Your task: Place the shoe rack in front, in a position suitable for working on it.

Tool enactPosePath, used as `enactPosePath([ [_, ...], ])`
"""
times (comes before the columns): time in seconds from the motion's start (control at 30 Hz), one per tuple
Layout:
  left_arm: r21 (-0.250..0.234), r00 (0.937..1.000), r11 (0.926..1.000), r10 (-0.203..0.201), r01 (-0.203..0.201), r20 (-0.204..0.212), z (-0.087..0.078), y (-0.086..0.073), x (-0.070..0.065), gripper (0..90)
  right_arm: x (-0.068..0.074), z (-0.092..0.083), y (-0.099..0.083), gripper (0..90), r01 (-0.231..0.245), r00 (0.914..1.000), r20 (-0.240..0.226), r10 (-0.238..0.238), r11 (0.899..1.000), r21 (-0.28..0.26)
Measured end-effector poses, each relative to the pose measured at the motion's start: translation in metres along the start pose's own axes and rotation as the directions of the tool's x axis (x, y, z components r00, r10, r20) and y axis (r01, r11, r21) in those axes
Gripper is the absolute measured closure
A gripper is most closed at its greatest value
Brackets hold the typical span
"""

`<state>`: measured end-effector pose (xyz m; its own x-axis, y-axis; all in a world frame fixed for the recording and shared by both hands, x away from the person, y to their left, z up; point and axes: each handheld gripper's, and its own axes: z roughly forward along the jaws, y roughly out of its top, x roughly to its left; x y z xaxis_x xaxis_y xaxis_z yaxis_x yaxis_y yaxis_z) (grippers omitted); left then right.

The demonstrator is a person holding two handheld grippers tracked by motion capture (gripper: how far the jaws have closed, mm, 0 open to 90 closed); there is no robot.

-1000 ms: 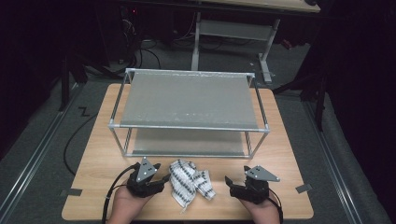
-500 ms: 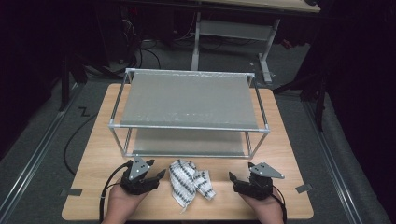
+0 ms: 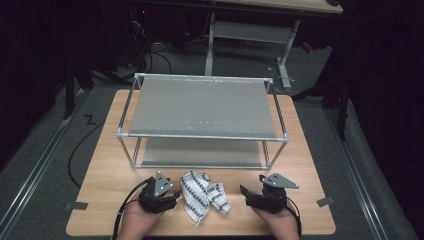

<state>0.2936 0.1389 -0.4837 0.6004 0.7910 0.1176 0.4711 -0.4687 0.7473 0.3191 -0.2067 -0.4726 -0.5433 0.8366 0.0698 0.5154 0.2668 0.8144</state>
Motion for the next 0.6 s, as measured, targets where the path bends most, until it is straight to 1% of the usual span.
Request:
enactPosePath([
  [0.07,-0.003,0.9997,0.9997,0.026,-0.026,0.002,0.002,0.003,-0.004,42.7,0.004,0.004,0.003,18.5,0.012,0.9999,-0.01,-0.012,1.0,0.001],
  [0.13,-0.001,0.9991,0.9991,0.043,-0.043,0.003,0.003,0.005,-0.009,42.3,0.009,0.007,0.004,18.6,0.037,0.9992,-0.018,-0.037,0.999,0.007],
  [0.23,0.001,0.9987,0.999,0.046,-0.046,0.02,0.006,0.007,-0.014,42.3,0.015,0.008,0.004,19.1,0.06,0.9978,-0.03,-0.06,0.998,0.009],
  [0.33,0.001,0.9977,0.9984,0.056,-0.056,0.038,0.009,0.01,-0.019,42.4,0.018,0.006,0.005,19.8,0.077,0.9963,-0.038,-0.077,0.997,0.003],
  [0.47,-0.01,0.9938,0.995,0.099,-0.099,0.05,0.011,0.017,-0.029,42.4,0.019,0.003,0.006,20.0,0.069,0.997,-0.037,-0.068,0.998,0.001],
  [0.53,-0.023,0.9925,0.9937,0.111,-0.11,0.052,0.012,0.022,-0.033,42.4,0.022,-0.001,0.005,20.1,0.077,0.9967,-0.027,-0.077,0.997,-0.007],
  [0.6,-0.029,0.9896,0.9903,0.137,-0.136,0.045,0.014,0.027,-0.038,42.4,0.026,-0.005,0.003,20.5,0.087,0.9958,-0.027,-0.087,0.996,-0.005],
])
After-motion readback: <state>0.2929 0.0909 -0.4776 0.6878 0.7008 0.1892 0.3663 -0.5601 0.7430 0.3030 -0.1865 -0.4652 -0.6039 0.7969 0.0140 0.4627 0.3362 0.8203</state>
